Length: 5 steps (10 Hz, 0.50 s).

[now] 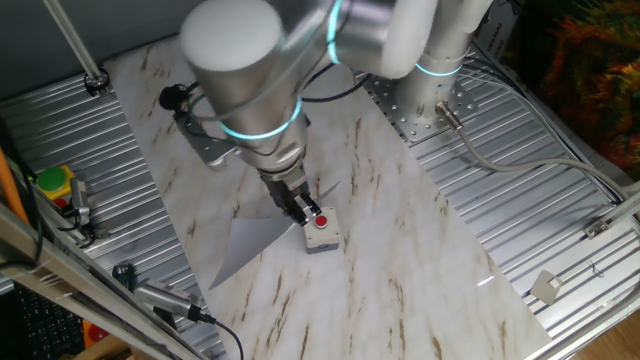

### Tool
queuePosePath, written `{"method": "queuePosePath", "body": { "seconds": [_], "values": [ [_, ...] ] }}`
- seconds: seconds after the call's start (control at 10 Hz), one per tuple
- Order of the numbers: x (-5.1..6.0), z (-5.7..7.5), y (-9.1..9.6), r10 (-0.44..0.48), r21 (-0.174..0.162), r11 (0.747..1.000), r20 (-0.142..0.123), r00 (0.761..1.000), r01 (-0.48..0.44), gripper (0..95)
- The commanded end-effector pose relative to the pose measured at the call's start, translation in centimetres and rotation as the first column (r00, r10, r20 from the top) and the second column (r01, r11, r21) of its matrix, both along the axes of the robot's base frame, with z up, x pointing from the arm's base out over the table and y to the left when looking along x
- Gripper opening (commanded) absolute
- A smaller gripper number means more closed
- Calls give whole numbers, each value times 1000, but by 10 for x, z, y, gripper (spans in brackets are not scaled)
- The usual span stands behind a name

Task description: Flip over and spread out the paper that is laid flat on the table

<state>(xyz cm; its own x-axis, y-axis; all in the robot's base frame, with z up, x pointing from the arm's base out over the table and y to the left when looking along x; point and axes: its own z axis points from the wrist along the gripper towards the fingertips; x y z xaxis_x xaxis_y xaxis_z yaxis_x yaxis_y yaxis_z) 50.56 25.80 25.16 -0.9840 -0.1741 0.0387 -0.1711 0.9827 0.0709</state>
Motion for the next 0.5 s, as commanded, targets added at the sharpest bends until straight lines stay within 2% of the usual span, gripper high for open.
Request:
{"method": "queuePosePath", "body": {
  "seconds": [0.1, 0.5],
  "values": [
    [1, 0, 1, -55, -76, 995, 32, 998, 57, 0],
    [1, 0, 1, -60, -71, 996, 25, 998, 62, 0]
  ]
}}
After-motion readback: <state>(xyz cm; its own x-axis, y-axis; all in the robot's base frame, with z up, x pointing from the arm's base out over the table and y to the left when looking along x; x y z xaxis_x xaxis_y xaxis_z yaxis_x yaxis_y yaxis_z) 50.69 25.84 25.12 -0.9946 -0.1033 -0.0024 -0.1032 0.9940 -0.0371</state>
